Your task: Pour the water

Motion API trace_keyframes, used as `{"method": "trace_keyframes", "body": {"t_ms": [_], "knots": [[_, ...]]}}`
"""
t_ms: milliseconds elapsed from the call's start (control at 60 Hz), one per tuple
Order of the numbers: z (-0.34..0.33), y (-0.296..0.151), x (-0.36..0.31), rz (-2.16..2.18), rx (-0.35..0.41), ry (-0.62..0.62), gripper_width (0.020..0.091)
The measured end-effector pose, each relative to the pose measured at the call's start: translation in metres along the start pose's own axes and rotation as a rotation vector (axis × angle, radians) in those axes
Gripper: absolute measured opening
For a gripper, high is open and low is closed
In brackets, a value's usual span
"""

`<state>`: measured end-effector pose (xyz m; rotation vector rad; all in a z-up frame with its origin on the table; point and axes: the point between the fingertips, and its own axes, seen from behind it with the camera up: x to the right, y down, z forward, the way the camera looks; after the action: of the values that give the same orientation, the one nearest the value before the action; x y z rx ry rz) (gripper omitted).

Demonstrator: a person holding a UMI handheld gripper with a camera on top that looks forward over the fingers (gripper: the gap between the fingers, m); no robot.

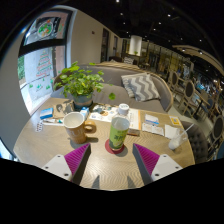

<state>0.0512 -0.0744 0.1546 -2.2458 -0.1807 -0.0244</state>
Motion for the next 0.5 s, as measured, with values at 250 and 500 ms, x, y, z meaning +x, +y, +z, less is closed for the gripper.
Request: {"method": "trace_keyframes", "body": {"t_ms": [250,500], "knots": [[-0.1,0.019,-0.024,-0.005,-0.001,0.08,0.0851],[-0.133,0.032,-0.036,0.037,-0.008,0.104,0.0853]]}}
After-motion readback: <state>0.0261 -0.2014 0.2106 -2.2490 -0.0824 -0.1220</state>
